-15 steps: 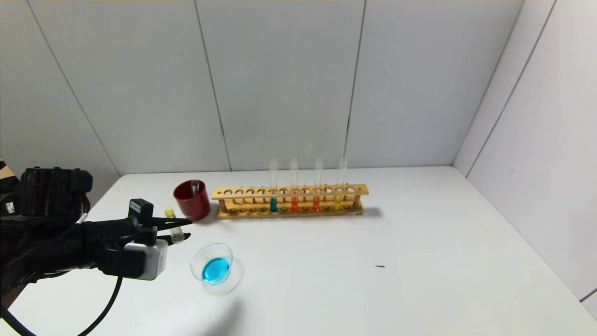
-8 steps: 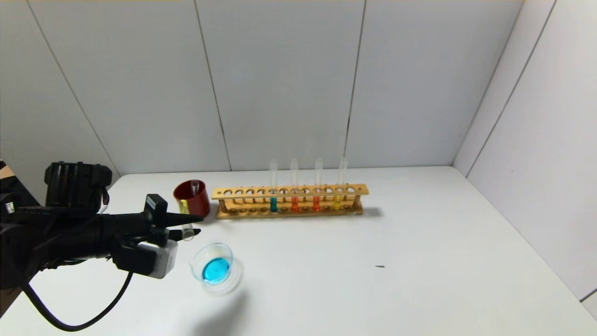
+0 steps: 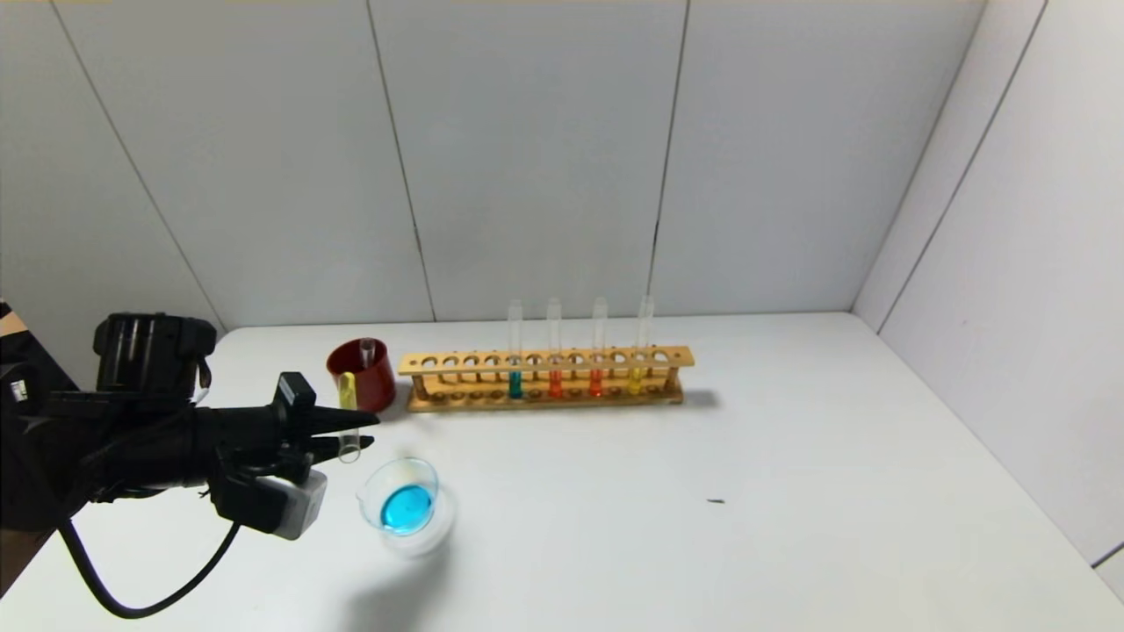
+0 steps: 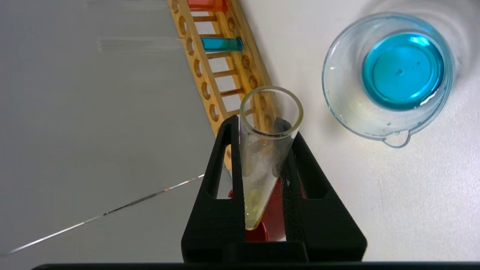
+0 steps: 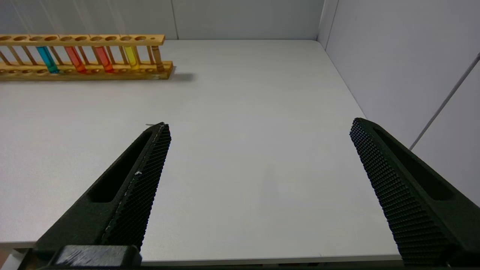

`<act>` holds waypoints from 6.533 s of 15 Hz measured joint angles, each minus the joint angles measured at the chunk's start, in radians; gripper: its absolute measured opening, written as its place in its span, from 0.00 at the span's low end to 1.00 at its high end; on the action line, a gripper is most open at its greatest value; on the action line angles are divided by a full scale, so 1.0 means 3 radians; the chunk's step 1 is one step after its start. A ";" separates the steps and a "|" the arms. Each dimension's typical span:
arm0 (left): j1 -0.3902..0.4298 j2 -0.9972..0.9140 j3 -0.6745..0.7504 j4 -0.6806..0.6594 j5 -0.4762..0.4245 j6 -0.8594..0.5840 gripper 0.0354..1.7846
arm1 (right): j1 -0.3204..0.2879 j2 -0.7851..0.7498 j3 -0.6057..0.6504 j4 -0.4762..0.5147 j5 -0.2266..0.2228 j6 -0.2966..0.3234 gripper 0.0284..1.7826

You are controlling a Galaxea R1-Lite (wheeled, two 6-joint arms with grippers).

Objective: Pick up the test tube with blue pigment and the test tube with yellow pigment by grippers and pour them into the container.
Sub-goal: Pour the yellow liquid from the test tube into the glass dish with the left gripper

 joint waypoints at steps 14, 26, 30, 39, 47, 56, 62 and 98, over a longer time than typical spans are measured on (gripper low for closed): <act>-0.0088 0.0277 -0.0290 0.0011 0.0159 0.0353 0.16 | 0.0000 0.0000 0.0000 0.0000 -0.0001 0.0000 0.98; -0.0075 0.0328 -0.0348 0.0001 0.0306 0.0751 0.16 | 0.0000 0.0000 0.0000 0.0000 0.0000 0.0000 0.98; -0.0088 0.0301 -0.0306 0.0012 0.0425 0.0904 0.16 | 0.0000 0.0000 0.0000 -0.0001 0.0000 0.0000 0.98; -0.0173 0.0228 -0.0304 0.0005 0.0626 0.1041 0.16 | 0.0001 0.0000 0.0000 0.0000 0.0000 0.0000 0.98; -0.0172 0.0211 -0.0284 0.0000 0.0703 0.1144 0.16 | 0.0000 0.0000 0.0000 0.0000 0.0000 0.0000 0.98; -0.0189 0.0283 -0.0303 -0.0026 0.0824 0.1147 0.16 | 0.0001 0.0000 0.0000 0.0000 0.0000 0.0000 0.98; -0.0351 0.0324 -0.0306 -0.0031 0.1017 0.1148 0.16 | 0.0001 0.0000 0.0000 0.0000 0.0000 0.0000 0.98; -0.0608 -0.0096 -0.0018 -0.0452 0.1538 0.1387 0.16 | 0.0000 0.0000 0.0000 0.0000 -0.0001 0.0000 0.98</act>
